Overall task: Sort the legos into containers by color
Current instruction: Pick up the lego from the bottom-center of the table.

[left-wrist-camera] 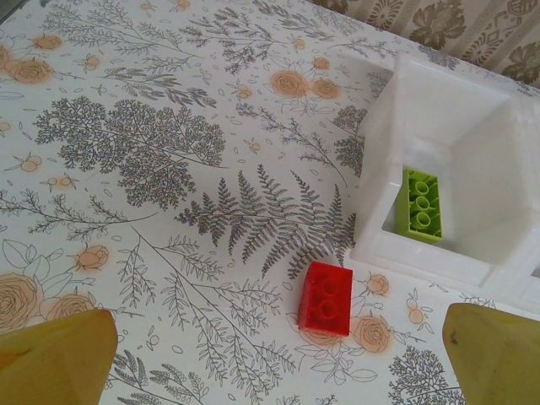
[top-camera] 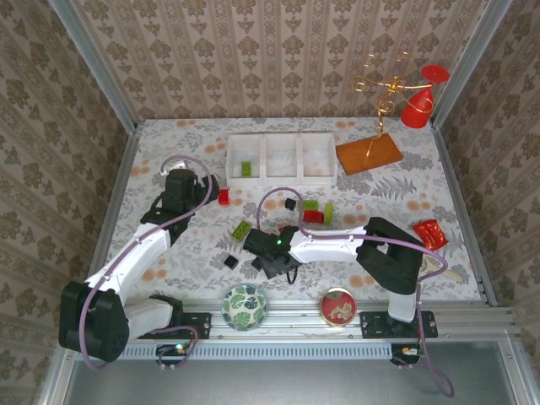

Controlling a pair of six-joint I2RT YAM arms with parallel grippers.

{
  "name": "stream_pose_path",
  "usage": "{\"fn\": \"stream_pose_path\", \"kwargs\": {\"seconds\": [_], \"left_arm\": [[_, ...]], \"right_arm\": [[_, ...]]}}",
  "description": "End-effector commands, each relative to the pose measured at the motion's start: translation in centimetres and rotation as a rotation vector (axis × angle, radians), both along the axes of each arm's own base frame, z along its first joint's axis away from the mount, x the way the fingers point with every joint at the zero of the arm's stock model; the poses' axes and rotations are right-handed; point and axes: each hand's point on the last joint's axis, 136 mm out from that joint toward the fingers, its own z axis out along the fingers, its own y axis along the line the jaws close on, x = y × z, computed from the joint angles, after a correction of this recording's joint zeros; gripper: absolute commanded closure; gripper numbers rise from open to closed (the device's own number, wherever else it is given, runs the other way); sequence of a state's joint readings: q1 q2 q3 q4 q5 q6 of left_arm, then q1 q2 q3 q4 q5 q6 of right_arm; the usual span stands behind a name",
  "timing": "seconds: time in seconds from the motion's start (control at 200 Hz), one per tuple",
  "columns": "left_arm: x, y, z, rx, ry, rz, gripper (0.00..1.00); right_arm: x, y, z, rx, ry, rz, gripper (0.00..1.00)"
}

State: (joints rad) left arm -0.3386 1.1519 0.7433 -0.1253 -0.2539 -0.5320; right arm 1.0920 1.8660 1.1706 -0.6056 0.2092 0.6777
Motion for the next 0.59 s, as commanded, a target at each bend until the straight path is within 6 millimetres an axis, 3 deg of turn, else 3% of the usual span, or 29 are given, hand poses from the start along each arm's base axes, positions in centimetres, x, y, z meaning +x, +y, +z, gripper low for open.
{"fn": "stream_pose_path", "kwargs": {"seconds": [0.0, 0.24, 0.59], "left_arm": [[-0.1, 0.2, -0.6, -0.025, 0.009, 0.014, 0.0], [-0.1, 0.3, -0.7, -0.023, 0.009, 0.018, 0.0], [-0.1, 0.3, -0.6, -0.022, 0.008, 0.018, 0.0]], "right_arm": [[0.5, 0.5, 0.0, 0.002, -0.006, -0.015, 0.42], [0.3, 0.3, -0.6, 0.007, 0.014, -0.029, 0.51], [0.6, 0.0, 0.7, 0.021, -0.012, -0.022, 0.66]]}}
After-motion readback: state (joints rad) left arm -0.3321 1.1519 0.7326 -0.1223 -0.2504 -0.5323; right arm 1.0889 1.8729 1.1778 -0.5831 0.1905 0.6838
